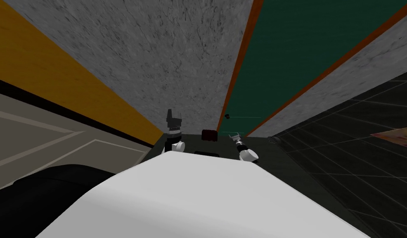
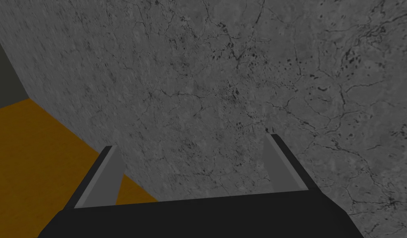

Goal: Pull the door open

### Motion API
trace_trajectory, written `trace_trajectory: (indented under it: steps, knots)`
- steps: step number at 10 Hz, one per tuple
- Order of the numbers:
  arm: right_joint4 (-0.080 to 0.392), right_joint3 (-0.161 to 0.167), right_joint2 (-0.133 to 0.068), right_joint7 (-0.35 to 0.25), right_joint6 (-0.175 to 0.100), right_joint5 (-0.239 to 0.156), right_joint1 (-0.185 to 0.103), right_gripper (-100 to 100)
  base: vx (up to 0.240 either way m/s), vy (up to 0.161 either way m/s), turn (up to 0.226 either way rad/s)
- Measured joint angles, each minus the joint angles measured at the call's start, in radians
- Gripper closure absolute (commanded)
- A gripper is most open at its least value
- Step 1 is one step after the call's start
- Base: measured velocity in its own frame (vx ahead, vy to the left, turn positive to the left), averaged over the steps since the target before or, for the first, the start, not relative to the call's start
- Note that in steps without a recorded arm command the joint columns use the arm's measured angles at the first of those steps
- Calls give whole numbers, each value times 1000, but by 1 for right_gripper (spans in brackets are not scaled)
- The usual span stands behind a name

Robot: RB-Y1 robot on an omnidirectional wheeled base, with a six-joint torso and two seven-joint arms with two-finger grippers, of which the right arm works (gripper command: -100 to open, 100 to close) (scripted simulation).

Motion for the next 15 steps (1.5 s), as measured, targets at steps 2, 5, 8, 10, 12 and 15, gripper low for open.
trace_trajectory:
  steps: [2,5,8,10,12,15]
  knots:
    - [33,-10,6,28,27,-55,-12,-100,39,-49,49]
    - [77,-23,9,59,65,-137,-26,-100,44,-47,81]
    - [124,-38,17,97,104,-218,-41,-100,44,-61,71]
    - [156,-47,22,119,129,-277,-51,-100,47,-51,78]
    - [179,-54,25,136,149,-322,-58,-100,37,-59,82]
    - [223,-67,34,172,189,-402,-72,-100,43,-59,63]
